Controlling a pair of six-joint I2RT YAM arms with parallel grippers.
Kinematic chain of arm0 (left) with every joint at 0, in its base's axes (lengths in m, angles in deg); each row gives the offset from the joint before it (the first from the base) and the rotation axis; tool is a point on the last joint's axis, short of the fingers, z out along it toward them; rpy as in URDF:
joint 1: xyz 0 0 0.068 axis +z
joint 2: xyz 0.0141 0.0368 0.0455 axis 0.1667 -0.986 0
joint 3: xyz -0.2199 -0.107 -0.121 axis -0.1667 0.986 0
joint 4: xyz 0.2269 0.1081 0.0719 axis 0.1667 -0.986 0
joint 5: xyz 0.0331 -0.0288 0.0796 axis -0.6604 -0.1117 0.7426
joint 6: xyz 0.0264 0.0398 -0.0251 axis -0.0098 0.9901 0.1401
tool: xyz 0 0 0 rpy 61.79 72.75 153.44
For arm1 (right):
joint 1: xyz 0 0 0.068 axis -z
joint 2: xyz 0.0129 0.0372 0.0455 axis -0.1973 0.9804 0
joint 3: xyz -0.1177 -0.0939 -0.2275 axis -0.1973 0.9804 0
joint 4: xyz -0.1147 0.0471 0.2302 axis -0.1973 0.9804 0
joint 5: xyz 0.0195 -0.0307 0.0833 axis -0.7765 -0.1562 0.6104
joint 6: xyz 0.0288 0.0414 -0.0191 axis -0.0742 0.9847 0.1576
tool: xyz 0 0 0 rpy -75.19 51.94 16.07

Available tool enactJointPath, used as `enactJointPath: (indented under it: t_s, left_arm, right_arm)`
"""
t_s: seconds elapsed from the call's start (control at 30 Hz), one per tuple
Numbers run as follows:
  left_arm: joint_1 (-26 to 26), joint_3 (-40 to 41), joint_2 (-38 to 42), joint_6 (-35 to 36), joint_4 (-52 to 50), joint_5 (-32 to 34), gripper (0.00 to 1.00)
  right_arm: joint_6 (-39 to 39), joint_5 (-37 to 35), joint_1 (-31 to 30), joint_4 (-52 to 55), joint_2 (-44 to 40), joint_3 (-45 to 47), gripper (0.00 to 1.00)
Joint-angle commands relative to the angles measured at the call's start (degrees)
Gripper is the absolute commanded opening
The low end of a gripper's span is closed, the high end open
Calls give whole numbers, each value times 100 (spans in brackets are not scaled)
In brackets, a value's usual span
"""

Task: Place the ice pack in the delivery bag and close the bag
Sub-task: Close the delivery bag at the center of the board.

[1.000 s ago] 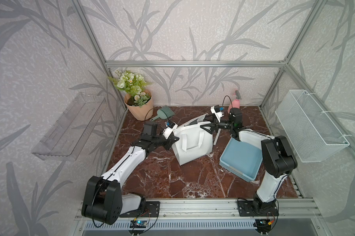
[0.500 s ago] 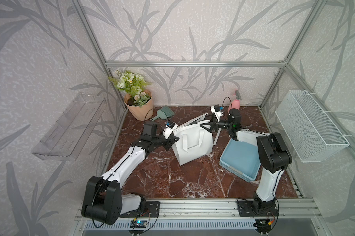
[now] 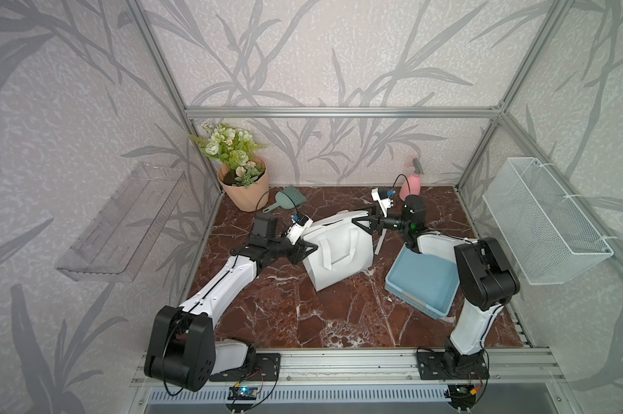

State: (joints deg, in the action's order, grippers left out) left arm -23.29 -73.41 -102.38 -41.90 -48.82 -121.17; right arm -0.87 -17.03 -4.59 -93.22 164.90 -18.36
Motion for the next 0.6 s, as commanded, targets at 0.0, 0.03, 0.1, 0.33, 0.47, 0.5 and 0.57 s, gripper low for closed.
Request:
enactJointPath:
  t_s: [0.0, 0.03, 0.1, 0.33, 0.47, 0.5, 0.57]
  left_arm:
    - [16, -88, -23, 22, 5, -70, 23]
    - [15, -57, -7, 22, 33, -95, 19]
    - [16, -8, 0, 20, 79, -180, 8]
    - [13, 76, 12, 118, 78, -501, 0]
    - [16, 75, 40, 194, 1, -617, 0]
    - [16, 80, 38, 198, -2, -651, 0]
    - [16, 71, 38, 215, -31, -745, 0]
  right_arm:
    - [-472, -49, -73, 777, -344, 121, 57]
    - [-585, -62, -78, 928, -390, 128, 58]
    - [-747, -109, -64, 1110, -452, 169, 56]
    - [-741, -3, -47, 1101, -310, 83, 75]
    - [-637, 140, 38, 1024, -195, 48, 74]
    - [-627, 144, 63, 1000, -193, 43, 76]
    - [-627, 176, 77, 980, -184, 28, 86]
